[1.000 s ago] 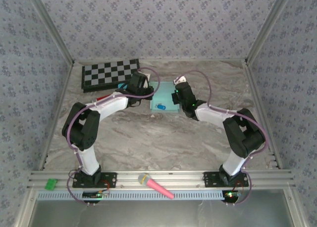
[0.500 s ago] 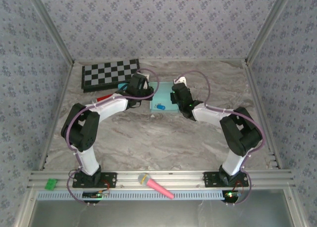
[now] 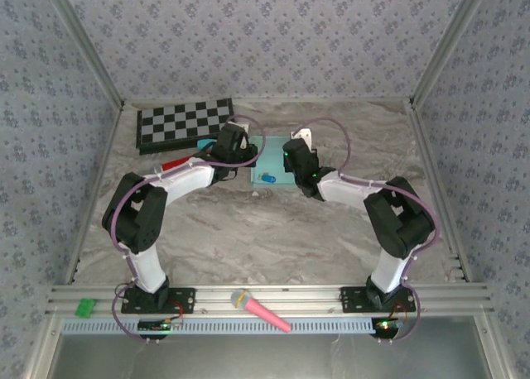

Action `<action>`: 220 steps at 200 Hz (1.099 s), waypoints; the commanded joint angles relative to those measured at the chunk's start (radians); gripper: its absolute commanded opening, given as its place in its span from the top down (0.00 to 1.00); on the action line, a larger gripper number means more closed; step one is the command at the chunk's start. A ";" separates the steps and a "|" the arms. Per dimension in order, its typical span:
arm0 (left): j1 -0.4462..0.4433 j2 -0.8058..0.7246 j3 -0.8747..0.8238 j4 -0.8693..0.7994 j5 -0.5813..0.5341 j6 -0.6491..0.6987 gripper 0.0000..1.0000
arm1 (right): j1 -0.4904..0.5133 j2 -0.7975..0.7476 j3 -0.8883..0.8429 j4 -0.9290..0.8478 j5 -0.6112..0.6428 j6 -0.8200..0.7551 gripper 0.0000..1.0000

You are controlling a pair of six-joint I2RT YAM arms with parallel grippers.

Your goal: Fold the paper box

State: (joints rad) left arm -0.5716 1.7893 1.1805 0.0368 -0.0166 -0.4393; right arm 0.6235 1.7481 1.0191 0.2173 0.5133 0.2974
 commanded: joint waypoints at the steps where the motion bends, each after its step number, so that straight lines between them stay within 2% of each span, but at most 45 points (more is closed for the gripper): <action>1: -0.007 -0.031 -0.007 0.055 0.000 -0.030 0.84 | 0.010 0.022 0.000 0.016 0.048 0.028 0.93; 128: -0.039 -0.049 -0.154 0.235 -0.031 -0.052 0.86 | 0.054 0.021 -0.152 0.266 0.107 -0.002 0.93; 220: -0.068 -0.074 -0.237 0.271 -0.075 -0.042 0.86 | 0.096 0.022 -0.208 0.307 0.165 -0.012 0.93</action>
State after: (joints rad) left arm -0.6197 1.7466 0.9745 0.3206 -0.1055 -0.4652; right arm 0.6998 1.7535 0.8371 0.5385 0.6506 0.2905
